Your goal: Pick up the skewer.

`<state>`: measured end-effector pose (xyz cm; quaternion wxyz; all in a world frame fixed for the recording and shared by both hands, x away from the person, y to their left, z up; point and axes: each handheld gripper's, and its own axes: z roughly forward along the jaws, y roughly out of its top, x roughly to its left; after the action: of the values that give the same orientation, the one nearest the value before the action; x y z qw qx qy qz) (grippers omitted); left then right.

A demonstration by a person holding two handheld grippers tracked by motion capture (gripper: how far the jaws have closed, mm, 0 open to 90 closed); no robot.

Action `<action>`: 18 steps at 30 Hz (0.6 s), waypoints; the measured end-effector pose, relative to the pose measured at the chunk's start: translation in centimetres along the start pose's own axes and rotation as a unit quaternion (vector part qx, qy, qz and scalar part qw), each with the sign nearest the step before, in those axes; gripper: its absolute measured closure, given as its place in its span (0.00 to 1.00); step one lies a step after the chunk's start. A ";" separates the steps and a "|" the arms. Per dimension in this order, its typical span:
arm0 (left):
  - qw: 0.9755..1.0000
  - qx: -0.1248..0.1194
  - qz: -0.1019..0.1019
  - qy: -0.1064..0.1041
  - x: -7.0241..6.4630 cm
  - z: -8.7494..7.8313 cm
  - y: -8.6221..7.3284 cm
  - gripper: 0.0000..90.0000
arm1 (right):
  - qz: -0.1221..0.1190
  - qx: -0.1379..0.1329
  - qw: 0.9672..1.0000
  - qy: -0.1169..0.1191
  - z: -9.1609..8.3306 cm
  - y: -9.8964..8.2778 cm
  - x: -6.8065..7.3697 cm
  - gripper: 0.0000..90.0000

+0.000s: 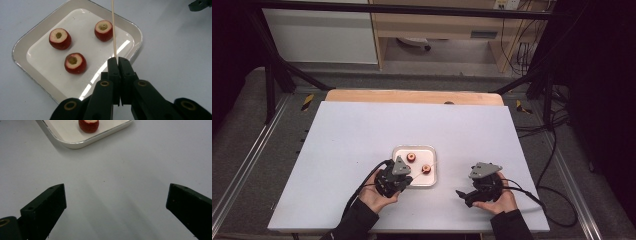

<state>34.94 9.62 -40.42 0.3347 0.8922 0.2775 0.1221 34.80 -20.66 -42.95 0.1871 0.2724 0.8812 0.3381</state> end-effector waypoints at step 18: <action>0.998 0.026 0.060 -0.027 -2.5 1.6 2.6 0.99 | -0.141 0.014 0.990 -0.016 0.0 2.6 2.4 0.16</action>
<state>34.61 5.75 -39.97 0.3107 0.9186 0.2177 0.1104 33.88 -17.53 -41.48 0.2433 0.1535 0.9124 0.2913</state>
